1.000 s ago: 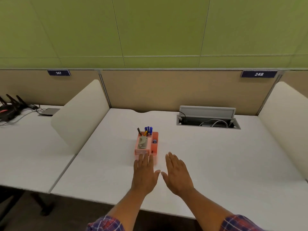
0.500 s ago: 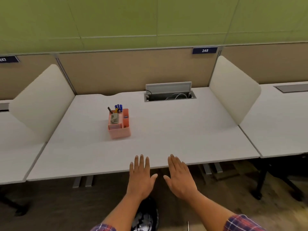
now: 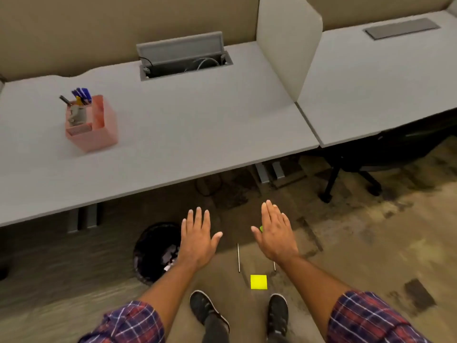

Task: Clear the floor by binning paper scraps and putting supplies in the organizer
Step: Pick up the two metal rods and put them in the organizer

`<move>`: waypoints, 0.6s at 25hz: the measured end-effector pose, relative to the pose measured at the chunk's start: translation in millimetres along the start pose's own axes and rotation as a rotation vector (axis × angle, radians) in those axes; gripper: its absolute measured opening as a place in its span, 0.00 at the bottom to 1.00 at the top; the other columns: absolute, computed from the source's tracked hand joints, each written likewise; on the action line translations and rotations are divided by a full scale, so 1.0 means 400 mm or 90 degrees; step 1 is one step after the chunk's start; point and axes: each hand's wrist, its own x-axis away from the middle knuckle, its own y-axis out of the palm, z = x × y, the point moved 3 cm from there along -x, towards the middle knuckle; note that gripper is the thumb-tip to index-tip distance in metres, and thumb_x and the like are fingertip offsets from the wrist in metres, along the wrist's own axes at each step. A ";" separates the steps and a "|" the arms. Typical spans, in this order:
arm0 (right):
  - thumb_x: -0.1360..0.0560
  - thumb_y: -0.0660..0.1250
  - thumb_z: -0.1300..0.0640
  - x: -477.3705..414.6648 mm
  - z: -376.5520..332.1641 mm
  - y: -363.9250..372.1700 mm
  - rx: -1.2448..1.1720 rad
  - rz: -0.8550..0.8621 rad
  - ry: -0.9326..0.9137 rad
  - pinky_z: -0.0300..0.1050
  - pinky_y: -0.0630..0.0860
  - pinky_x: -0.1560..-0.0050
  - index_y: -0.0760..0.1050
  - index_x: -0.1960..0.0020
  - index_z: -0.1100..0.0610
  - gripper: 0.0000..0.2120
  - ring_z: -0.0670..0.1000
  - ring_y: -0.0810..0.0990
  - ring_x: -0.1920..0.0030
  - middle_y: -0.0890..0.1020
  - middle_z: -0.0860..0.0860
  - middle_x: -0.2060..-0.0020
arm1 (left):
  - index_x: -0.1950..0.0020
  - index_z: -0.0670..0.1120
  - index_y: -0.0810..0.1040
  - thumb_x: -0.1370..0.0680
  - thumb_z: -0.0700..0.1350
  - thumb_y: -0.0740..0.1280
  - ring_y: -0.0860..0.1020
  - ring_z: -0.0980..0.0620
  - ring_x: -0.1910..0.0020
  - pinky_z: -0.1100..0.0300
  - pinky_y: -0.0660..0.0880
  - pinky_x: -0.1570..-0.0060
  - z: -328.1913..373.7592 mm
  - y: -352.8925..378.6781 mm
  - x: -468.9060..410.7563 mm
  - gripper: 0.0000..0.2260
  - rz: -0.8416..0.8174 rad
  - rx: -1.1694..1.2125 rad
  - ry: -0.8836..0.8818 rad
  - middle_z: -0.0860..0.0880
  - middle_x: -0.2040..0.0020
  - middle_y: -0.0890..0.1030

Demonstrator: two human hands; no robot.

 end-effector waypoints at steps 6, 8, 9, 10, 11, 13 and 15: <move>0.19 0.55 0.39 0.070 0.326 0.193 -0.030 -0.079 0.045 0.55 0.57 0.20 0.52 0.17 0.59 0.38 0.57 0.56 0.18 0.56 0.57 0.17 | 0.15 0.46 0.52 0.17 0.65 0.55 0.47 0.40 0.14 0.41 0.49 0.17 0.149 0.260 0.006 0.36 -0.047 0.056 -0.102 0.43 0.13 0.52; 0.19 0.56 0.39 0.074 0.401 0.288 -0.029 -0.114 0.043 0.55 0.58 0.20 0.52 0.17 0.59 0.38 0.57 0.57 0.18 0.56 0.57 0.17 | 0.15 0.46 0.53 0.17 0.64 0.56 0.48 0.41 0.14 0.42 0.49 0.17 0.183 0.358 -0.007 0.36 -0.067 0.075 -0.133 0.44 0.13 0.52; 0.20 0.57 0.39 0.072 0.428 0.333 -0.034 -0.128 0.049 0.55 0.60 0.21 0.52 0.18 0.59 0.38 0.57 0.58 0.19 0.57 0.57 0.18 | 0.15 0.46 0.53 0.17 0.64 0.55 0.47 0.41 0.14 0.43 0.49 0.17 0.193 0.405 -0.015 0.36 -0.075 0.080 -0.135 0.44 0.13 0.52; 0.20 0.57 0.39 0.069 0.451 0.383 -0.038 -0.144 0.060 0.56 0.61 0.22 0.52 0.18 0.59 0.38 0.58 0.59 0.19 0.58 0.57 0.18 | 0.15 0.46 0.53 0.17 0.64 0.55 0.47 0.41 0.14 0.43 0.49 0.17 0.203 0.456 -0.026 0.36 -0.089 0.088 -0.133 0.44 0.13 0.52; 0.20 0.57 0.39 0.064 0.469 0.434 -0.045 -0.155 0.070 0.56 0.63 0.23 0.53 0.18 0.59 0.38 0.58 0.61 0.20 0.59 0.57 0.18 | 0.15 0.46 0.53 0.17 0.64 0.56 0.48 0.41 0.14 0.43 0.49 0.17 0.207 0.506 -0.037 0.36 -0.099 0.098 -0.131 0.44 0.13 0.52; 0.21 0.60 0.39 0.048 0.503 0.559 -0.065 -0.170 0.086 0.58 0.68 0.26 0.57 0.20 0.59 0.36 0.59 0.66 0.23 0.65 0.58 0.21 | 0.15 0.46 0.54 0.16 0.63 0.57 0.49 0.41 0.14 0.43 0.50 0.17 0.205 0.628 -0.071 0.35 -0.111 0.121 -0.129 0.43 0.14 0.53; 0.21 0.62 0.41 0.031 0.532 0.676 -0.099 -0.176 0.114 0.56 0.74 0.33 0.63 0.24 0.58 0.32 0.60 0.73 0.31 0.73 0.58 0.29 | 0.15 0.46 0.55 0.16 0.62 0.58 0.50 0.41 0.14 0.44 0.51 0.18 0.191 0.744 -0.111 0.35 -0.128 0.147 -0.139 0.43 0.14 0.54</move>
